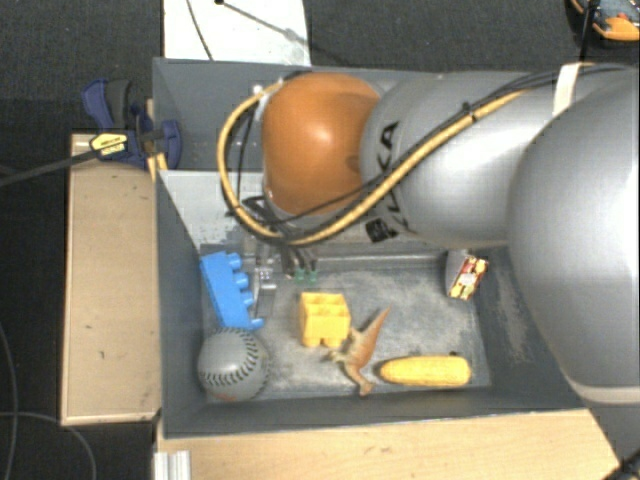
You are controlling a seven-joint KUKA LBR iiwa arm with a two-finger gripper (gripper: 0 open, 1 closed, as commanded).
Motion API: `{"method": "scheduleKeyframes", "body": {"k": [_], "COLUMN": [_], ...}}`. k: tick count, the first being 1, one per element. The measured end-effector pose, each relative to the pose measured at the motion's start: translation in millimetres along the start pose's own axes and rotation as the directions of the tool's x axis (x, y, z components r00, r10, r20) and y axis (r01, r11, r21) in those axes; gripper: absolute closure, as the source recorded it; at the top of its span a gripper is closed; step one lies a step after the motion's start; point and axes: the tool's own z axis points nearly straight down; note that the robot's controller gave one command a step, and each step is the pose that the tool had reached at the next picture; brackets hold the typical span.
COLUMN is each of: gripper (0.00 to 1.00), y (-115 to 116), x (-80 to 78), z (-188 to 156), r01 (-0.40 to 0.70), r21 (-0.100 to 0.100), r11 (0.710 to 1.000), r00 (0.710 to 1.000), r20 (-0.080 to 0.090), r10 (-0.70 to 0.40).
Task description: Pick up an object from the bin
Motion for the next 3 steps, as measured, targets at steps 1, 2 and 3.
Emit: {"method": "scheduleKeyframes", "body": {"k": [1,2,3], "gripper": [0.00,0.00,0.00], "y": [-1,-34,-68], "x": [-1.7,-7.4,-8.6], "z": [-5,26,57], "r01": [-0.005,-0.025,-0.038], "r21": [-0.002,-0.003,0.000], "r11": [1.000,1.000,0.999], "r00": [1.000,1.000,0.999], "r20": [0.007,0.010,0.006], "r10": [0.005,0.025,0.038]}}
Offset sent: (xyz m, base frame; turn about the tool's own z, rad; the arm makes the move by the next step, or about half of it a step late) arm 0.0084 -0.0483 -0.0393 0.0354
